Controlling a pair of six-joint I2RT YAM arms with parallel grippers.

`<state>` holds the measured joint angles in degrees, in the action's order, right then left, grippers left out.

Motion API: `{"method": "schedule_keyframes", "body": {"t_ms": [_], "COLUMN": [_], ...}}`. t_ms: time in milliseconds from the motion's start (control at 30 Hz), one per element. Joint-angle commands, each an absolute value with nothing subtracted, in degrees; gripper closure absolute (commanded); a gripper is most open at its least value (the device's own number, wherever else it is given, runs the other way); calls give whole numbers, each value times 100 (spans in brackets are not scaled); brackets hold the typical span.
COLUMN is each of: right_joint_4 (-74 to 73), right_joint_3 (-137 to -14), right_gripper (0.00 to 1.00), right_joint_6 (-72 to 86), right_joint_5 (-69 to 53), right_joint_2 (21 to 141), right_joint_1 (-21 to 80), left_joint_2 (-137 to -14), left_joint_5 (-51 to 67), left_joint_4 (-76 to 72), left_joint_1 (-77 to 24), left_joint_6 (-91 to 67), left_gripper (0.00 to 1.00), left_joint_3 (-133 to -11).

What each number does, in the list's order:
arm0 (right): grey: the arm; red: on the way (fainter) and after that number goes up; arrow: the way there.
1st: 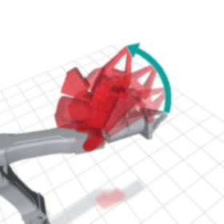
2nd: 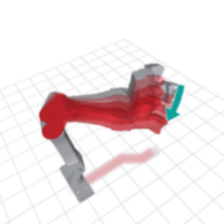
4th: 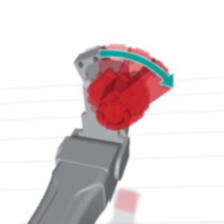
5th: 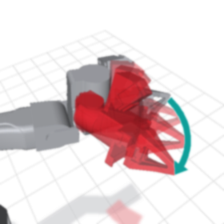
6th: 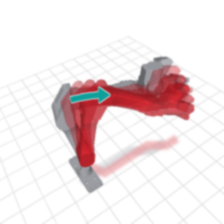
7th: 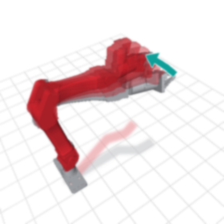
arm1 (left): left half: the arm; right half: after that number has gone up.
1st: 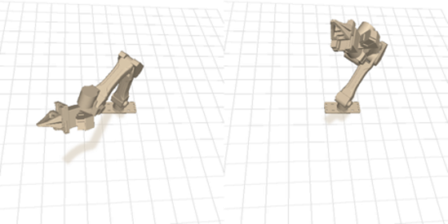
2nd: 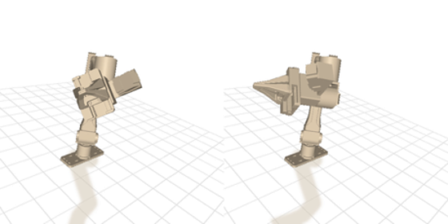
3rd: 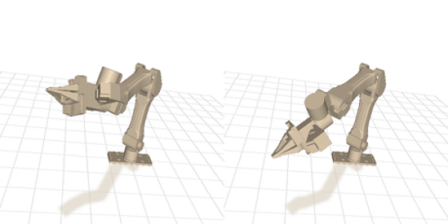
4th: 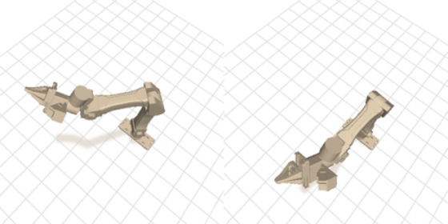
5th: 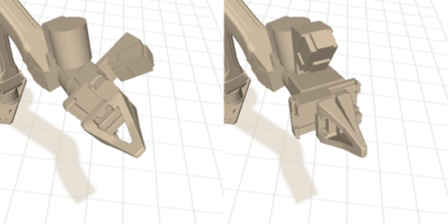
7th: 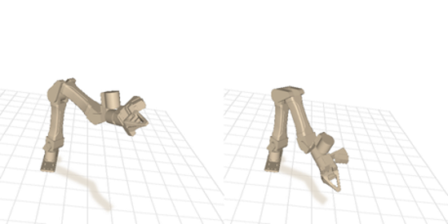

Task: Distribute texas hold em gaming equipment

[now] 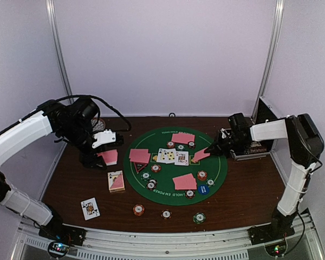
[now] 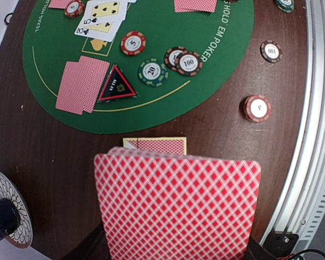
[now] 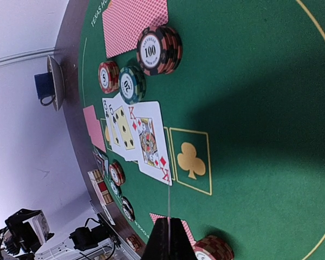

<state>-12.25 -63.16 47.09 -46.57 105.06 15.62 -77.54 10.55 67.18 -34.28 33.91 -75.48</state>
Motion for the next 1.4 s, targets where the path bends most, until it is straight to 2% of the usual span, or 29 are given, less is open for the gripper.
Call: {"method": "schedule_keyframes", "body": {"t_ms": [0, 800, 967, 1233, 1367], "right_joint_4": [-1326, -1270, -1633, -2448, -2570], "right_joint_3": [-6740, -7451, -7675, -7903, -7893], "right_gripper": [100, 100, 99, 62, 48], "right_joint_6": [4367, 4017, 3793, 3279, 3212], "right_joint_5": [-4768, -4974, -4822, -4338, -4196], "right_joint_2": [10799, 11789, 11928, 11773, 11589], "right_joint_1": [1470, 1318, 1314, 1312, 1319], "left_joint_2": [-7635, -7694, -7703, -7701, -7714], "left_joint_5": [1134, 1203, 1204, 1223, 1344], "left_joint_4": [6618, 6611, 6618, 6645, 6700], "left_joint_1": [-3419, -3419, -3419, -3419, -3419], "left_joint_6": [3454, 3453, 3450, 3460, 3466], "left_gripper": [79, 79, 79, 79, 79], "left_joint_3": [-7572, -7619, -7637, -7661, -7697]}}
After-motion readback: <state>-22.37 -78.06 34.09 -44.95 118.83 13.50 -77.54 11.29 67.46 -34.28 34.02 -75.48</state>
